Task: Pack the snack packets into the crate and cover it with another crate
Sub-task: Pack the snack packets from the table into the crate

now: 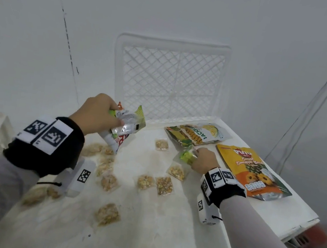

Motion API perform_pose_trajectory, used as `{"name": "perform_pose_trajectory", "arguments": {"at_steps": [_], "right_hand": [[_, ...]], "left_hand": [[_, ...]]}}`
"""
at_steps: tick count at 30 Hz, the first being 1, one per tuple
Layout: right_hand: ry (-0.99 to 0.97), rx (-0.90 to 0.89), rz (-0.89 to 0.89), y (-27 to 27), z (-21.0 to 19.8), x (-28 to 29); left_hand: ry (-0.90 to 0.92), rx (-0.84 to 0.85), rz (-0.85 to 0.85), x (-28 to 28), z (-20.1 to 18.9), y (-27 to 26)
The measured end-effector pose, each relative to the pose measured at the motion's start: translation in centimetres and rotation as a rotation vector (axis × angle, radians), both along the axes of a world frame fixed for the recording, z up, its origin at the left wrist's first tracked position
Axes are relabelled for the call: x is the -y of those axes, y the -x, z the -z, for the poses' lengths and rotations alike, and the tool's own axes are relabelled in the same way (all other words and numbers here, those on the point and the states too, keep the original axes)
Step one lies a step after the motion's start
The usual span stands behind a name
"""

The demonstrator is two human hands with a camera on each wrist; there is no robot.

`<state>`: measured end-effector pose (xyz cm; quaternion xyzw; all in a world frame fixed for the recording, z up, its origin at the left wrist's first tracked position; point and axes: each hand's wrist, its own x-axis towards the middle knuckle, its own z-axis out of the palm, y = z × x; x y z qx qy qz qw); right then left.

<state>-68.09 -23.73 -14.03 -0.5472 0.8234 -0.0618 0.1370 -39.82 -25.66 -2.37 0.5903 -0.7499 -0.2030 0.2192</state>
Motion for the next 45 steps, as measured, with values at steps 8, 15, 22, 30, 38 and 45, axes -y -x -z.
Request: {"name": "perform_pose_trajectory", "arguments": {"at_steps": [8, 15, 22, 30, 38, 45], "right_hand": [[0.204, -0.024, -0.142, -3.7, -7.0, -0.9], [0.513, 0.151, -0.275, -12.1, -11.1, -0.6], [0.523, 0.626, -0.48, -24.9, -13.7, -0.7], [0.227, 0.698, -0.802, -42.6, -15.4, -2.8], [0.06, 0.231, -0.959, -55.0, -11.9, -3.1], [0.023, 0.072, -0.854, -58.4, -8.5, -3.6]], "left_hand": [[-0.082, -0.293, 0.102, -1.2, -5.4, -4.4], [-0.16, -0.369, 0.052, -4.0, -7.8, -13.1], [-0.195, -0.426, -0.133, -7.0, -6.8, -24.5], [-0.236, -0.378, -0.257, -9.8, -4.2, -36.3], [-0.335, -0.126, -0.329, -10.4, -0.6, -44.4], [-0.296, 0.081, -0.305, -11.3, -0.3, -46.8]]}}
